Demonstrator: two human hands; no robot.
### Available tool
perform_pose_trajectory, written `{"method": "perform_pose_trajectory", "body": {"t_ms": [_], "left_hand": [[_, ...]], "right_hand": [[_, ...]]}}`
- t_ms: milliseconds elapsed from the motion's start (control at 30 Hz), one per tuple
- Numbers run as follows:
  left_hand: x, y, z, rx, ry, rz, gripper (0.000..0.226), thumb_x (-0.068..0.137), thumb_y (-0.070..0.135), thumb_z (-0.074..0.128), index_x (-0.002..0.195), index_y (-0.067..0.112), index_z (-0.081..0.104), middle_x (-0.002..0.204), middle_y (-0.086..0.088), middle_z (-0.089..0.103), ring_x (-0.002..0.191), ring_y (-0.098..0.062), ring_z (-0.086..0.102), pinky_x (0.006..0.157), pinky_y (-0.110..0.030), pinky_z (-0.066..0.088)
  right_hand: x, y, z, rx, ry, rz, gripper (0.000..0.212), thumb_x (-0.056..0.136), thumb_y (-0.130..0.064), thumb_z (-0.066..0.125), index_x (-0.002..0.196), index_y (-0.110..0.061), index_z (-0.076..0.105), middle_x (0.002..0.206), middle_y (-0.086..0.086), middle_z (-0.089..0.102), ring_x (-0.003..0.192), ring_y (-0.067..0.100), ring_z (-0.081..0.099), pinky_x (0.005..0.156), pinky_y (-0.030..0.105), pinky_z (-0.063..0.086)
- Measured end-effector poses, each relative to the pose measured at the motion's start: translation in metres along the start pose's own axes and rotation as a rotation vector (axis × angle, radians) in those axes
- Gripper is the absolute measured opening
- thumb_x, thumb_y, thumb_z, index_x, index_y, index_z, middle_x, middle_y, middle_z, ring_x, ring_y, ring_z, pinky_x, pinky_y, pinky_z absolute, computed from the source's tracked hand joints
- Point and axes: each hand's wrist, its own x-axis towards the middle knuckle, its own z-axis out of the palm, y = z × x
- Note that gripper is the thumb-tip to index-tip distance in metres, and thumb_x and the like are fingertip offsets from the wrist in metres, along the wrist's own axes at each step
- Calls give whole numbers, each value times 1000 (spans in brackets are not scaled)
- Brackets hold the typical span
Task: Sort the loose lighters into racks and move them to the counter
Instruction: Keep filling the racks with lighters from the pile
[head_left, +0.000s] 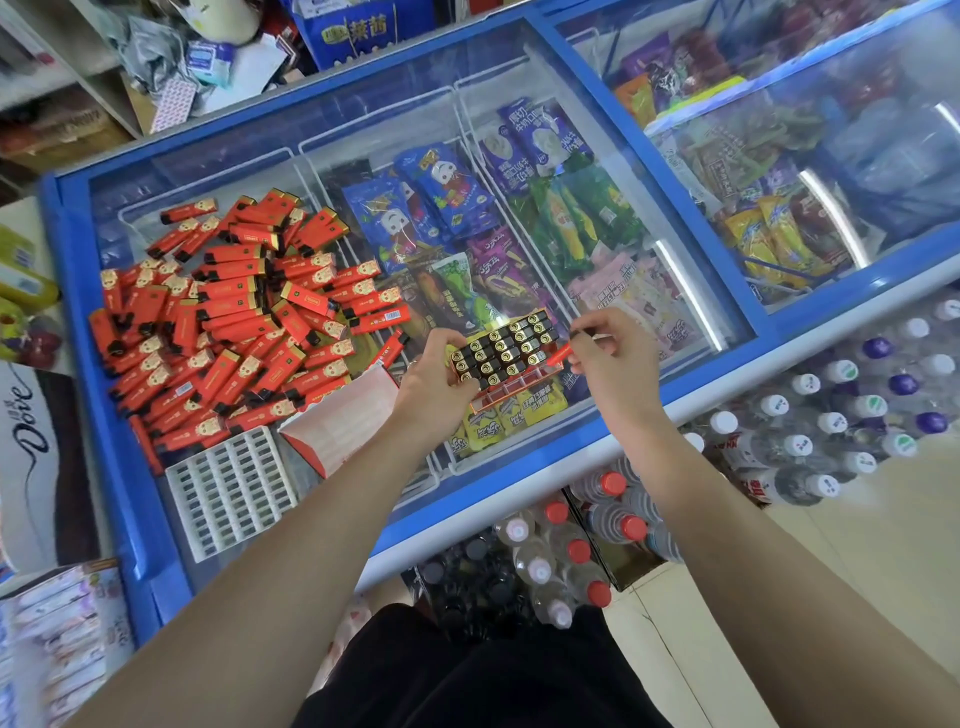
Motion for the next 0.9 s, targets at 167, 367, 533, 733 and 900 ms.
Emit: {"method": "perform_pose_trajectory", "body": {"t_ms": [167,367,533,733,900], "left_hand": [[3,-2,0,-3,-5,5,43,100,14,64,125,40,41,104,-15,69,89,-38,74,70,-49,60],[6,-6,0,-10,-8,6,42,100,12,64,122,40,42,101,-14,70,86,-35,75,72,-48,62],[8,-10,2,-11,-3,24,41,100,14,64,122,41,42,101,-12,70,87,-34,74,71,-45,60],[10,-11,2,-10,-2,31,41,101,13,64,123,40,42,100,-12,69,87,-34,74,61,-35,55],[9,-12,0,12,-12,49,41,101,16,63,126,40,41,104,-16,66,76,-28,67,56,-31,48]], "right_hand": [[-3,7,6,-40,-1,-7,13,85,-15,60,90,-25,67,85,10,71,82,34,69,77,54,60],[-2,21,13,-71,-103,84,14,95,-9,65,103,-21,68,96,0,73,86,15,75,91,43,61],[6,24,18,261,-59,244,18,99,-5,62,116,-9,57,108,14,67,90,28,76,84,34,63],[18,34,18,189,-64,425,38,94,-18,73,124,0,59,104,23,73,69,18,66,67,32,62],[19,33,16,65,-84,360,33,97,-21,69,122,-1,62,101,17,75,67,15,65,60,26,58]]}}
